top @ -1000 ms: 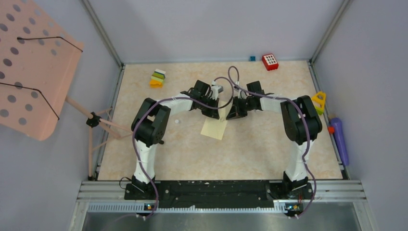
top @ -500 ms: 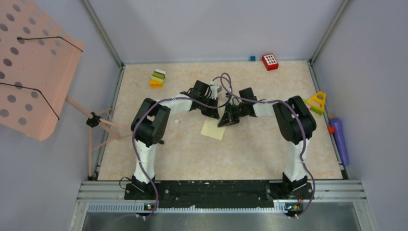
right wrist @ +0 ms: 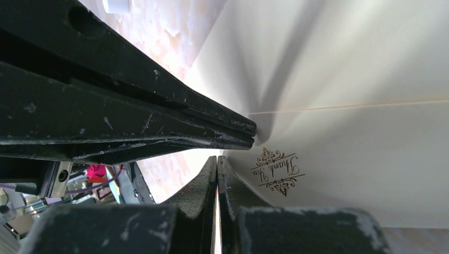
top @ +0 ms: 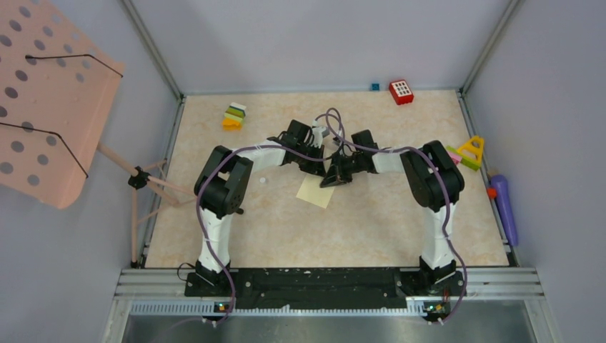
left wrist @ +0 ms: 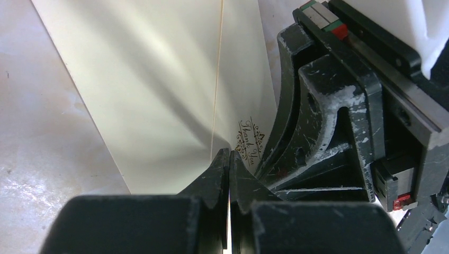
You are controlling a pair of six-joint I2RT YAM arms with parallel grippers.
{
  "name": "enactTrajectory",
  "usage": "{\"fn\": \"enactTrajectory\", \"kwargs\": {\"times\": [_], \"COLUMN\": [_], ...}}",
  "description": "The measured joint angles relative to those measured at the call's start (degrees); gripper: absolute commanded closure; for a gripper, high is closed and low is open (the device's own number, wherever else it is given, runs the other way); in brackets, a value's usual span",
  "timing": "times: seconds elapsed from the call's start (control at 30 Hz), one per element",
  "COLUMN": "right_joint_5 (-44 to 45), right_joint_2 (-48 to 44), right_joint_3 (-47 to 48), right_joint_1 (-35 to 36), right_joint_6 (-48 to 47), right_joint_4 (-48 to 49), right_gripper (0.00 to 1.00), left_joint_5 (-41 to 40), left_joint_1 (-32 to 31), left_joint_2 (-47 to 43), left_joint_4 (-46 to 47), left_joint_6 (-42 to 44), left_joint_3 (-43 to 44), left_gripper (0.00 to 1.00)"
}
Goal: Place the letter into the envelope and seal it
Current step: Seal the envelope flap on the envelope.
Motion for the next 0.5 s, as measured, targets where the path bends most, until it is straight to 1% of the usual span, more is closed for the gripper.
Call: {"fn": "enactTrajectory", "kwargs": {"times": [0.23,0.5], "right_joint_5": [0.1,-1.0], "right_joint_2": [0.3,0.3], "right_joint_3": [0.0,0.3], "right_joint_1": [-0.3,-0.2], "right_joint_6": [0.6,-2.6], "right_joint_4": [1.2,-0.2], "right_gripper": [1.0,1.0], "left_joint_5": [0.0,0.0], "left_joint_1": [0.0,0.0], "left_joint_2": [0.0,0.0], "left_joint_4": [0.0,0.0], "left_joint_6": [0.0,-0.1], "left_joint_3": [0.0,0.0], "left_gripper": [1.0,1.0]}}
